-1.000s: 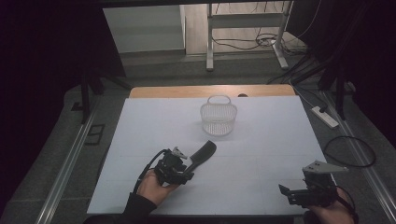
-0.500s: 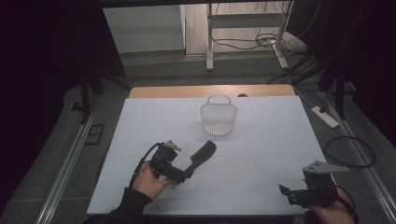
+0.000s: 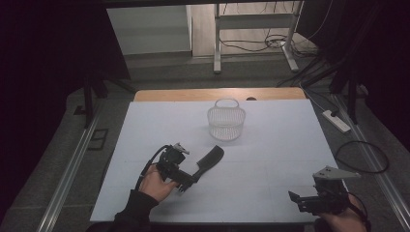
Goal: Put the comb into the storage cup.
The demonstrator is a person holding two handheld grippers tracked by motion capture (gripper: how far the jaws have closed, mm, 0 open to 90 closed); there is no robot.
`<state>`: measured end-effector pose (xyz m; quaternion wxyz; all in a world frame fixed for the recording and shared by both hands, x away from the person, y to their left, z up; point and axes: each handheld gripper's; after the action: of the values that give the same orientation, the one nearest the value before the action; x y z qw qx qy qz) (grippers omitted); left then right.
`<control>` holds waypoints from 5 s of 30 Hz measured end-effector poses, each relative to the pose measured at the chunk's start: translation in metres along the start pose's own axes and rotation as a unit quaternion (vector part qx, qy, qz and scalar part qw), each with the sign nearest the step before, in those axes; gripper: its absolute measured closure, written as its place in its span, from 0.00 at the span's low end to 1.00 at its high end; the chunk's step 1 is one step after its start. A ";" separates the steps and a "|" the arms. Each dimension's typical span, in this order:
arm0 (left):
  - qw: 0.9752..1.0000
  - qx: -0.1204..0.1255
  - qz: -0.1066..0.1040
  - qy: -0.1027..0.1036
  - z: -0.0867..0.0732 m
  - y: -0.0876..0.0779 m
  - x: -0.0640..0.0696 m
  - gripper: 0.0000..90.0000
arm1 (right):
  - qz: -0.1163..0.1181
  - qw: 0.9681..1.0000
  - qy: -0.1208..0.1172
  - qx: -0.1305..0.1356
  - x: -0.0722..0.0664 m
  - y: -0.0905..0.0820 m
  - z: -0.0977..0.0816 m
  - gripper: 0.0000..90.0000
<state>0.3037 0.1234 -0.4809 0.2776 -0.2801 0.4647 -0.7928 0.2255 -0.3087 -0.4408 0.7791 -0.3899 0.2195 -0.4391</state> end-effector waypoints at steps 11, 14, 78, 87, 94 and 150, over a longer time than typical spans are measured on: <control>1.000 -0.020 0.008 0.006 -0.002 0.021 0.000 0.00 | 0.001 1.000 -0.003 -0.001 0.000 0.001 0.001 0.01; 1.000 -0.027 0.008 0.010 -0.002 0.027 0.002 0.00 | 0.001 1.000 -0.003 -0.001 0.000 0.001 0.001 0.01; 1.000 0.001 0.004 -0.002 -0.004 0.016 0.013 0.81 | 0.004 1.000 -0.010 -0.002 -0.001 0.002 0.002 0.01; 1.000 0.027 -0.007 0.011 -0.010 0.005 0.019 0.81 | 0.003 1.000 -0.012 -0.001 -0.002 0.001 0.002 0.01; 0.999 0.049 -0.007 0.019 -0.014 -0.008 0.021 0.81 | 0.005 1.000 -0.014 -0.002 -0.002 0.001 0.002 0.01; 0.984 0.168 -0.013 0.050 -0.044 -0.047 0.051 0.80 | 0.166 0.982 -0.047 0.082 -0.035 0.024 0.076 0.00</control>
<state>0.2292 0.1333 -0.4474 0.2870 -0.1953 0.3343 -0.8762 0.2721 -0.2396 -0.4146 0.8798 -0.3030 0.2075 -0.3018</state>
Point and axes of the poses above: each handheld gripper's, and its own axes: y roughly forward along the jaws, z roughly out of its top, x roughly to its right, and after that the axes turned 5 degrees about -x, right-handed
